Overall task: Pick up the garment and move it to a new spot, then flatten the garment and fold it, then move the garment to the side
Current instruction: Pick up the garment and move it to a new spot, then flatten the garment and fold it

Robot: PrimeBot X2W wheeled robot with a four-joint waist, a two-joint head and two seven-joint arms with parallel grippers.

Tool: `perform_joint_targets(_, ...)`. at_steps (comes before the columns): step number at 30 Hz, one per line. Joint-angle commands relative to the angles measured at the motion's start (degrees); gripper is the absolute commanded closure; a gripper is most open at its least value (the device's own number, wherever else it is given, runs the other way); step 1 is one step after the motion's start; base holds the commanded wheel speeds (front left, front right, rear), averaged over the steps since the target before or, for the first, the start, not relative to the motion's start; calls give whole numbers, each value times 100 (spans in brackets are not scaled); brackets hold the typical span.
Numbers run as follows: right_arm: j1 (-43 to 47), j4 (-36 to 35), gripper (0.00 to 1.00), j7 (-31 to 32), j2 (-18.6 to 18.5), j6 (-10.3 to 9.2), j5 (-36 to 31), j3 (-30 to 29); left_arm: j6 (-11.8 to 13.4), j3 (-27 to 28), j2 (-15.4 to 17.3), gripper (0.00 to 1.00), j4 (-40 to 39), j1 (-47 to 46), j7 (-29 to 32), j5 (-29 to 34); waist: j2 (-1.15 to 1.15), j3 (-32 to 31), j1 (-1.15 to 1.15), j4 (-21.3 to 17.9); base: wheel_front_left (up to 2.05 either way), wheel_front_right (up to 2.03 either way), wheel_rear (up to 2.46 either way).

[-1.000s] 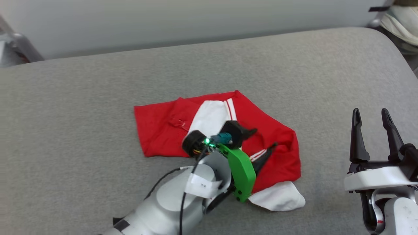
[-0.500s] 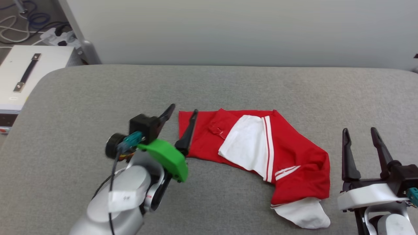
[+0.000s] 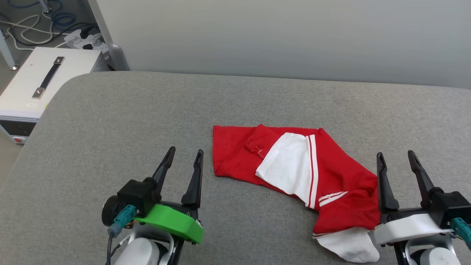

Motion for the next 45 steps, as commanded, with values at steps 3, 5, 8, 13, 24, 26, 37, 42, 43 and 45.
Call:
perform_joint_targets(3, 33, 28, 0, -35, -14, -6, 34, 14, -214, 230, -215, 0, 35, 143, -33, 268, 0, 4, 0, 4, 0, 0, 0)
perform_joint_targets(5, 29, 38, 0, -35, -14, -6, 25, 19, -340, 333, -304, 0, 83, 153, -33, 377, 0, -4, 0, 8, 0, 0, 0)
perform_joint_targets(8, 23, 46, 0, -35, -14, -6, 10, 23, -494, 459, -400, 0, 169, 158, -33, 510, 0, -9, 0, 9, 0, 0, 0)
perform_joint_targets(13, 7, 48, 0, -35, -14, -6, -189, 183, -669, 619, -551, 0, 269, 148, -33, 696, 0, 34, 0, 42, 0, 0, 0)
perform_joint_targets(24, -541, 578, 0, 2336, -1326, -6, 559, 2144, -878, 754, -783, 0, 406, 21, -33, 957, 0, 342, 0, 426, 0, 0, 0)
perform_joint_targets(26, -747, 603, 0, 2913, -1619, -6, 820, 2391, -900, 768, -819, 0, 422, -15, -33, 983, 0, 425, 0, 531, 0, 0, 0)
perform_joint_targets(37, -1470, 765, 0, 4938, -2287, -6, 1753, 3069, -973, 814, -939, 0, 504, -124, -34, 1028, 0, 712, 0, 1014, 0, 0, 0)
perform_joint_targets(42, -1561, 886, 0, 5093, -2372, -6, 1865, 3303, -989, 803, -957, 0, 527, -194, -34, 1023, 0, 813, 0, 1147, 0, 0, 0)
perform_joint_targets(43, -1568, 1030, 0, 5100, -2381, -6, 1918, 3417, -994, 807, -962, 0, 537, -208, -34, 1022, 0, 850, 0, 1179, 0, 0, 0)
perform_joint_targets(45, -1579, 1120, 55, 5079, -2396, -6, 1939, 3505, -997, 810, -964, 0, 549, -209, -34, 1024, 0, 861, 0, 1187, 0, 0, 0)
